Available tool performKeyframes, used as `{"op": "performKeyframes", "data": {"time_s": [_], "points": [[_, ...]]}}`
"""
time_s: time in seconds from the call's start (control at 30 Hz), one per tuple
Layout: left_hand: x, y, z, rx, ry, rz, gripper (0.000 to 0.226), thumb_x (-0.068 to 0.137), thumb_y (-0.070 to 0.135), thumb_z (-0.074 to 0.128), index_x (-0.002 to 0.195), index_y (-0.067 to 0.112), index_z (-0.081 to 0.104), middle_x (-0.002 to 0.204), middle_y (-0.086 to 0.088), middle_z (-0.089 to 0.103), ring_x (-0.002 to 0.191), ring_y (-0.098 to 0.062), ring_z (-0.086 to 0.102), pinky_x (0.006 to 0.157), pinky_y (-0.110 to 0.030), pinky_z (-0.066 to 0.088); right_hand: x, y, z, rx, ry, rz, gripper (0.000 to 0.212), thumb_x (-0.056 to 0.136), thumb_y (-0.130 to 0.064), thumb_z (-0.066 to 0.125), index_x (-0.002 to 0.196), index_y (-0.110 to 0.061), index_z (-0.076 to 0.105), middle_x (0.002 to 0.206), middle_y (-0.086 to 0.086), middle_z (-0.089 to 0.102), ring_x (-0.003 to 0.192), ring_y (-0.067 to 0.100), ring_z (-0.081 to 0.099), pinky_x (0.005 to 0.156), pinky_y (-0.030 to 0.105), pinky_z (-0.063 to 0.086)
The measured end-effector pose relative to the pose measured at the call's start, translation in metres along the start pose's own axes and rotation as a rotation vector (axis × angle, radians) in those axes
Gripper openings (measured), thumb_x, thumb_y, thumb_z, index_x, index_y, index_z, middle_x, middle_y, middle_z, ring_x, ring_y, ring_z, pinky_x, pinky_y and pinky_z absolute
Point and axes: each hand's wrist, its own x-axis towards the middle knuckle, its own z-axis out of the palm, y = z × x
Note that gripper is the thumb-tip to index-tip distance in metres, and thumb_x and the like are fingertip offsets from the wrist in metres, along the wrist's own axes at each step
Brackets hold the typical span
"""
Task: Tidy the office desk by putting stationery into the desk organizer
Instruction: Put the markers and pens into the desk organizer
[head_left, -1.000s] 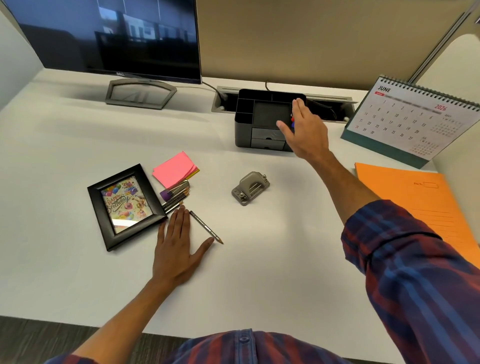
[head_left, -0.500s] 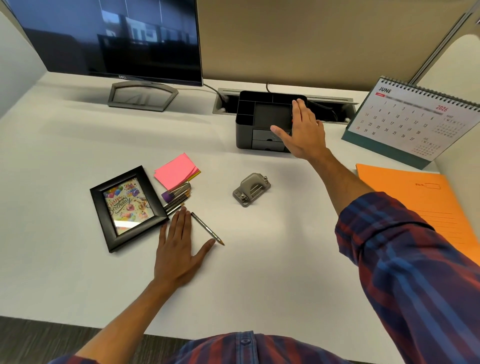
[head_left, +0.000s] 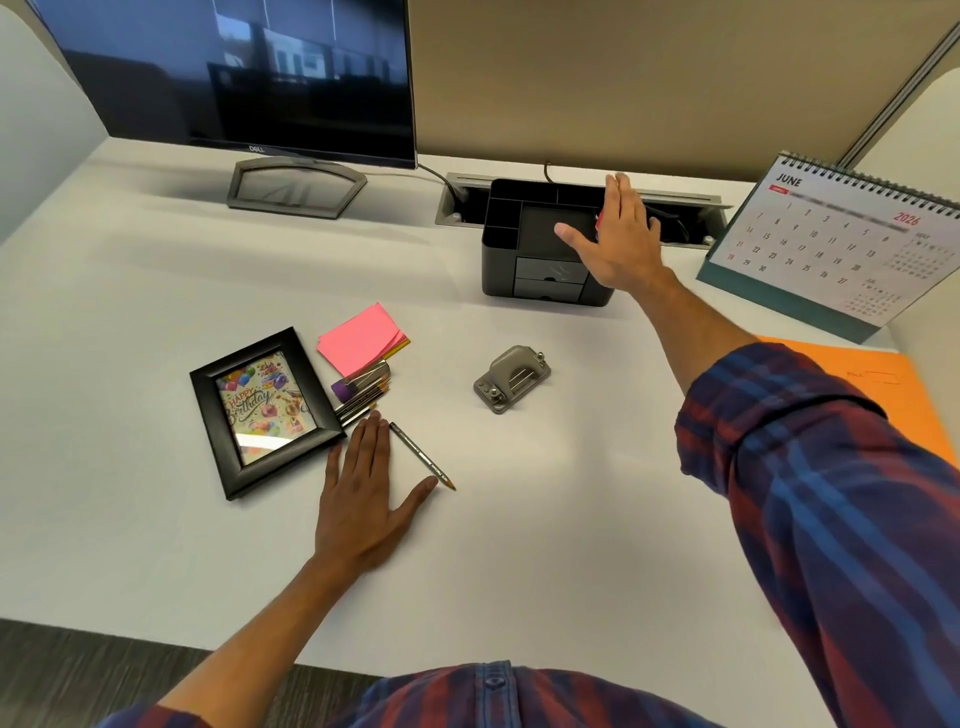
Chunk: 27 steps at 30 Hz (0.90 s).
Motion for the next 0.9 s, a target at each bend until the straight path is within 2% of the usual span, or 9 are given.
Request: {"op": "performKeyframes", "data": {"time_s": [0.13,0.2,0.27,0.4,0.7,0.77,0.9], "points": [[0.0,0.0,0.0,-0.006,0.003,0.004,0.093,0.089,0.078,0.018,0.156,0.014,0.008,0.164,0.003,0.002,0.15,-0.011,-0.001,0.122,-0.04,0.005,-0.016,0.002,0.011,-0.066,0.25,0.002,0.089,0.089,-0.072,0.035,0.153,-0.013,0.016,0.161,0.007,0.013,0.148,0.026,0.014,0.116,0.053,0.014],[0.0,0.0,0.0,-0.012,0.005,0.003,0.094,0.089,0.078,0.018,0.156,0.014,0.009,0.164,0.002,0.003,0.15,-0.012,0.0,0.122,-0.04,0.005,-0.026,0.003,0.019,-0.068,0.303,0.022,0.086,0.09,-0.071,0.032,0.152,-0.011,0.022,0.159,0.009,0.022,0.146,0.026,0.02,0.118,0.049,0.017],[0.0,0.0,0.0,-0.012,0.003,0.003,0.094,0.088,0.078,0.017,0.156,0.014,0.009,0.164,0.002,0.003,0.15,-0.012,0.0,0.122,-0.04,0.005,-0.034,0.006,0.028,-0.039,0.269,0.033,0.09,0.089,-0.073,0.031,0.153,-0.01,0.018,0.159,0.01,0.021,0.147,0.026,0.02,0.119,0.049,0.016],[0.0,0.0,0.001,0.0,0.006,0.009,0.093,0.089,0.077,0.018,0.156,0.014,0.008,0.164,0.002,0.002,0.15,-0.012,-0.001,0.122,-0.04,0.006,-0.028,0.009,0.031,-0.019,0.199,0.042,0.101,0.084,-0.08,0.026,0.154,-0.01,0.006,0.162,0.007,0.008,0.149,0.024,0.009,0.117,0.052,0.007],[0.001,-0.001,0.001,0.017,0.005,0.008,0.093,0.089,0.078,0.016,0.156,0.013,0.009,0.163,0.001,0.004,0.15,-0.012,0.0,0.121,-0.039,0.004,0.01,0.008,-0.005,-0.003,-0.039,0.049,0.104,0.083,-0.083,0.024,0.154,-0.011,-0.002,0.163,0.005,-0.004,0.149,0.022,-0.006,0.117,0.057,0.001],[0.001,-0.001,0.001,0.017,0.004,0.01,0.093,0.089,0.078,0.016,0.156,0.013,0.009,0.164,0.001,0.004,0.15,-0.012,0.0,0.122,-0.04,0.005,0.009,0.008,-0.008,-0.019,0.024,0.019,0.1,0.085,-0.08,0.027,0.155,-0.012,0.003,0.163,0.005,0.001,0.15,0.023,-0.002,0.116,0.056,0.002],[0.0,-0.001,0.001,0.001,0.017,0.011,0.093,0.089,0.078,0.017,0.156,0.012,0.01,0.163,0.0,0.006,0.15,-0.013,0.002,0.122,-0.041,0.006,-0.008,0.0,-0.002,0.018,0.282,-0.076,0.08,0.092,-0.068,0.035,0.151,-0.014,0.025,0.158,0.006,0.024,0.147,0.023,0.018,0.118,0.048,0.012]]}}
